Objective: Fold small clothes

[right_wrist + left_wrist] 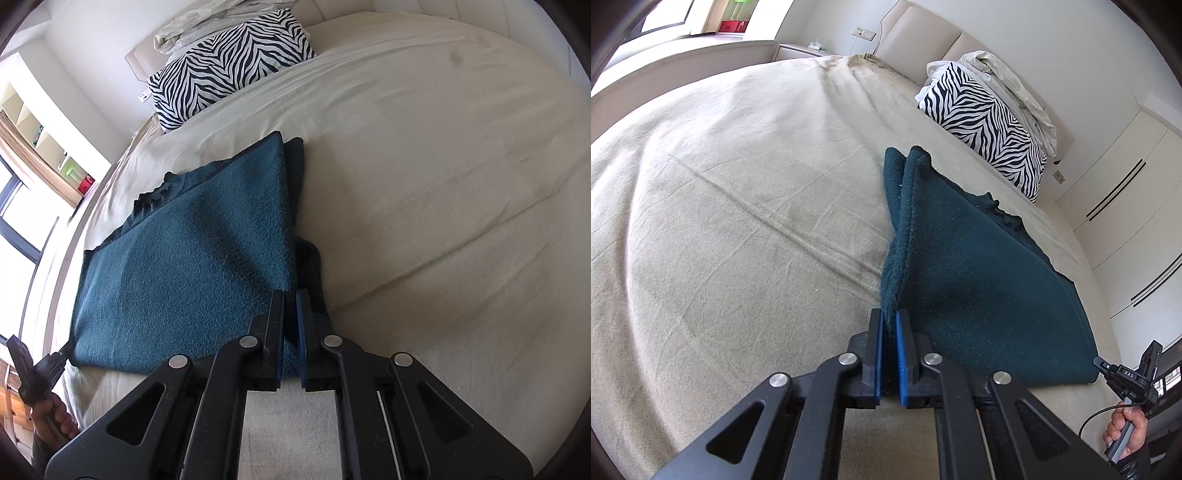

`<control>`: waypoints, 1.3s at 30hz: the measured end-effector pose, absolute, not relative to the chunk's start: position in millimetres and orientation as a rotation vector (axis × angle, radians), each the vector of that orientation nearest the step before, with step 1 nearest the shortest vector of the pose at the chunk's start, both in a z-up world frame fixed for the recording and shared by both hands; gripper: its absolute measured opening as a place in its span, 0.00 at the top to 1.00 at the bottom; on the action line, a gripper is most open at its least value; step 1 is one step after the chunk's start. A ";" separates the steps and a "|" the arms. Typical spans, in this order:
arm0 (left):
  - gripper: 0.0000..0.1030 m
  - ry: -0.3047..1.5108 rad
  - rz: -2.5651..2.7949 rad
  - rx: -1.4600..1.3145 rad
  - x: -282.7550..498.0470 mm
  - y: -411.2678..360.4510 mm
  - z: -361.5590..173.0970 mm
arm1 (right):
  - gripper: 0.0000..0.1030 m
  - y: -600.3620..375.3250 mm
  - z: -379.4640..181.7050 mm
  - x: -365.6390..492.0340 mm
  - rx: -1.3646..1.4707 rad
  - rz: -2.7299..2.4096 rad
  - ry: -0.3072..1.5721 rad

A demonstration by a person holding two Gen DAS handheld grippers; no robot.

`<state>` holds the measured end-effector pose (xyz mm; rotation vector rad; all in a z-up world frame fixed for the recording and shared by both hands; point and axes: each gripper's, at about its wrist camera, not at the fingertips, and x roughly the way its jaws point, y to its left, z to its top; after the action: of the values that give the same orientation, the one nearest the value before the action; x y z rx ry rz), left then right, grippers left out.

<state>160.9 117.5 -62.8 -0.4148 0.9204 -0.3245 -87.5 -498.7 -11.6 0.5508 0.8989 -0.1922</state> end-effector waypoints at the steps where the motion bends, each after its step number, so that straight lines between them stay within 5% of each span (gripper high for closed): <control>1: 0.92 0.921 -0.325 -0.410 160.3 117.4 -62.9 | 0.95 -499.9 -12.8 -88.1 0.556 -0.194 0.899; 24: 0.86 0.938 -0.306 -0.410 153.2 122.4 -71.6 | 0.92 -502.3 -33.1 -78.3 0.595 -0.172 0.899; 27: 0.73 0.914 -0.276 -0.396 150.9 122.8 -57.3 | 0.80 -502.2 -26.7 -83.4 0.593 -0.182 0.901; 30: 0.63 0.843 -0.256 -0.345 151.2 117.8 -30.1 | 0.37 -501.6 -10.6 -94.5 0.566 -0.247 0.850; 32: 0.54 0.808 -0.254 -0.296 157.1 107.8 -14.0 | 0.36 -502.0 3.2 -97.2 0.553 -0.258 0.807; 39: 0.43 0.720 -0.300 -0.059 212.4 25.8 8.1 | 0.38 -472.8 41.2 -37.9 0.580 -0.054 0.754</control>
<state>212.4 25.8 8.1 -0.0589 0.7202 -0.3002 -37.9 -472.8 41.2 0.5804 0.7544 -0.0535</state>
